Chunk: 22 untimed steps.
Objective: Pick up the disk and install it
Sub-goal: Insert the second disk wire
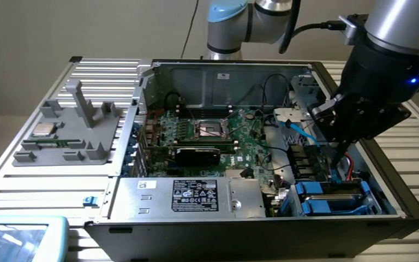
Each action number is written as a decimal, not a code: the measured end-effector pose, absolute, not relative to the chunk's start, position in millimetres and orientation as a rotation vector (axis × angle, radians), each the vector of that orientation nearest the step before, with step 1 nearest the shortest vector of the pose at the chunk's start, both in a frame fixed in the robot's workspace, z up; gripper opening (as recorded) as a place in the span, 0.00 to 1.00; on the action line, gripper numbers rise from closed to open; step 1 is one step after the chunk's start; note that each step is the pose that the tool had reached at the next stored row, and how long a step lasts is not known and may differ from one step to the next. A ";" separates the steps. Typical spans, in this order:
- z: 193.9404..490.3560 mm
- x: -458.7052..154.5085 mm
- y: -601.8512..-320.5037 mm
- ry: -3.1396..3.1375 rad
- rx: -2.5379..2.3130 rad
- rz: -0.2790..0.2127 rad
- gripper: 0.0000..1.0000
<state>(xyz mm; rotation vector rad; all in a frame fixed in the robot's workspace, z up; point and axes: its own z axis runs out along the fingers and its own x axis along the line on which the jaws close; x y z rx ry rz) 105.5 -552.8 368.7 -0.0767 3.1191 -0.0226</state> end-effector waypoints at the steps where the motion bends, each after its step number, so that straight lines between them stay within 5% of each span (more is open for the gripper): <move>1: 368.7 105.6 -553.2 3.119 -0.073 -0.014 0.11; 6: 368.7 105.6 -555.0 3.118 -0.052 0.043 0.11; 22: 367.8 108.4 -574.2 3.119 -0.017 0.043 0.11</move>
